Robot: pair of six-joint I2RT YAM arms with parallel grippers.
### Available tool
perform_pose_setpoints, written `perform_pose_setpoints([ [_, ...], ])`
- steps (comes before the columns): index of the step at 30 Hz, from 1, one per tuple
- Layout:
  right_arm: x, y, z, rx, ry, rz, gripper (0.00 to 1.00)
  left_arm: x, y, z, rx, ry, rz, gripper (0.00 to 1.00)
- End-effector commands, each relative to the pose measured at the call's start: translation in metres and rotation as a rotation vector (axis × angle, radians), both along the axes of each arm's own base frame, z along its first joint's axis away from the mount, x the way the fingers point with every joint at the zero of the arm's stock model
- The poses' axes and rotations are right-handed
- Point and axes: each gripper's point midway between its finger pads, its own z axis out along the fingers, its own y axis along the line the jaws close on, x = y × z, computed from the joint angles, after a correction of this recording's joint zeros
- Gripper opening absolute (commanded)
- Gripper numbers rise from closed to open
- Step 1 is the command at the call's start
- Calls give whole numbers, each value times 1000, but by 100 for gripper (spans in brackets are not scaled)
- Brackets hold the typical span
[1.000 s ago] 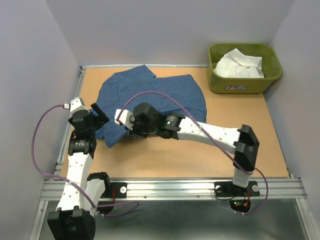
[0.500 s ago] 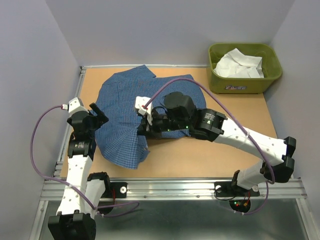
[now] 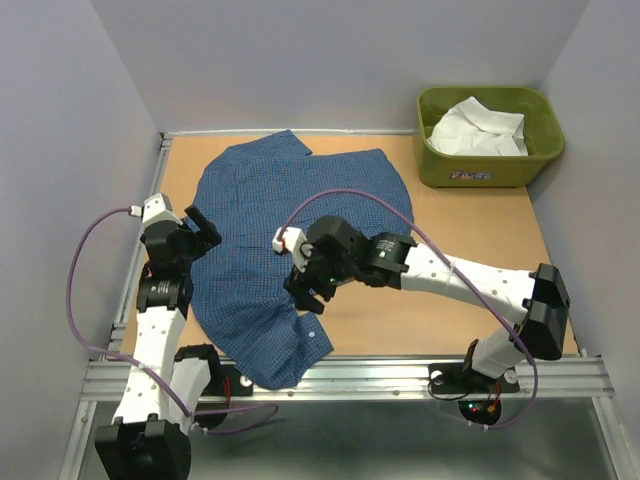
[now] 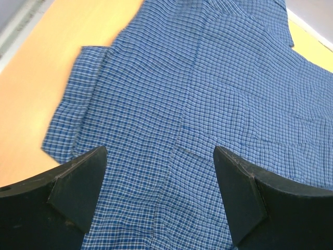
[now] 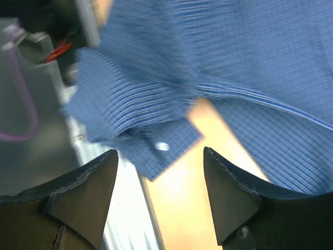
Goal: Fold and stack the long sleeve shirts
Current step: Flatten the shirt out
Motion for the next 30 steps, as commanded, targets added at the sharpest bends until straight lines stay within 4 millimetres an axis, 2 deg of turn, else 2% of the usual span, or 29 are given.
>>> perform_pose_setpoints([
  [1, 79, -42, 18, -23, -165, -266, 72, 12, -20, 2, -26, -17, -111, 95],
  [2, 106, -59, 12, -49, -169, -339, 72, 16, -28, 5, -39, -21, -144, 95],
  [4, 142, -82, 2, -109, -198, -478, 72, 22, -36, 0, -50, 9, -172, 95],
  [5, 161, -92, -6, -133, -187, -563, 70, 26, -44, 4, -47, 7, -195, 95],
  [7, 180, -104, -12, -154, -181, -679, 70, 33, -57, -8, -38, 56, -225, 95],
  [8, 190, -109, -13, -139, -152, -752, 70, 39, -63, -4, -33, 52, -238, 95],
  [9, 200, -114, -24, -168, -154, -813, 70, 43, -76, -16, -28, 94, -272, 95],
  [10, 207, -118, -26, -173, -152, -864, 71, 47, -82, -19, -24, 107, -281, 95],
  [12, 219, -121, -39, -184, -130, -960, 72, 60, -92, -17, -16, 105, -287, 95],
  [13, 225, -125, -42, -195, -143, -1007, 72, 64, -101, -29, -10, 142, -308, 95],
  [15, 235, -121, -41, -168, -131, -1069, 72, 78, -110, -28, -1, 148, -315, 95],
  [16, 240, -123, -50, -183, -131, -1116, 72, 91, -115, -31, 11, 151, -311, 95],
  [17, 245, -123, -51, -181, -135, -1140, 72, 97, -117, -34, 18, 160, -310, 95],
  [18, 249, -122, -53, -184, -139, -1158, 72, 102, -119, -38, 26, 172, -309, 95],
  [19, 257, -122, -50, -174, -152, -1183, 72, 108, -121, -54, 39, 217, -313, 95],
  [20, 261, -120, -61, -194, -146, -1196, 72, 118, -122, -51, 51, 211, -311, 95],
  [21, 263, -119, -64, -198, -145, -1201, 72, 124, -122, -54, 61, 220, -309, 95],
  [22, 268, -117, -68, -202, -148, -1211, 72, 128, -121, -70, 75, 262, -301, 95],
  [24, 273, -115, -71, -201, -149, -1231, 71, 141, -121, -79, 89, 289, -288, 95],
  [27, 275, -110, -80, -190, -120, -1268, 67, 150, -122, -86, 94, 319, -278, 95],
  [30, 277, -109, -90, -191, -106, -1302, 65, 154, -122, -110, 101, 387, -265, 95],
])
